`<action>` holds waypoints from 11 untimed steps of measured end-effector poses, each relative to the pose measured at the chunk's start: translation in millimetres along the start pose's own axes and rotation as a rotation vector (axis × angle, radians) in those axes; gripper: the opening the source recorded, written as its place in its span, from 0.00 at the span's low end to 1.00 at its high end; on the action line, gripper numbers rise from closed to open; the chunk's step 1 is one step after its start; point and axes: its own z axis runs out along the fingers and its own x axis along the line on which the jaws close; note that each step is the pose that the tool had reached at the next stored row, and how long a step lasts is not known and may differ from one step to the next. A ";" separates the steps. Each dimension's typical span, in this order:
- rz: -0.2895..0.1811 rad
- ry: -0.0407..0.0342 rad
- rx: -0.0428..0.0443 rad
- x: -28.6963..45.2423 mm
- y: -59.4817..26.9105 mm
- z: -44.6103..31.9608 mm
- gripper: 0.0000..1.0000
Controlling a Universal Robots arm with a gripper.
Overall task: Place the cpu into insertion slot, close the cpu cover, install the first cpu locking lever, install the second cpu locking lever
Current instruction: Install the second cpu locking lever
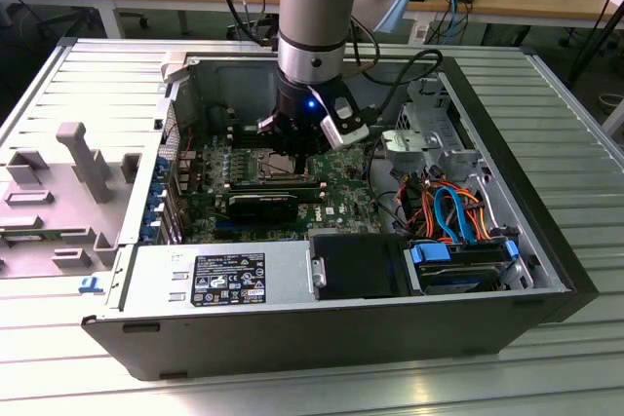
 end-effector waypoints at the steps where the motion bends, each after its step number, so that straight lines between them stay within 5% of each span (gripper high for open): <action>1: -0.002 0.0001 0.0010 -0.4 -0.1 1.3 0.11; 8: -0.059 0.0014 0.0032 -1.6 1.6 7.9 0.11; 11: -0.061 0.0005 -0.0073 -1.8 3.0 11.2 0.11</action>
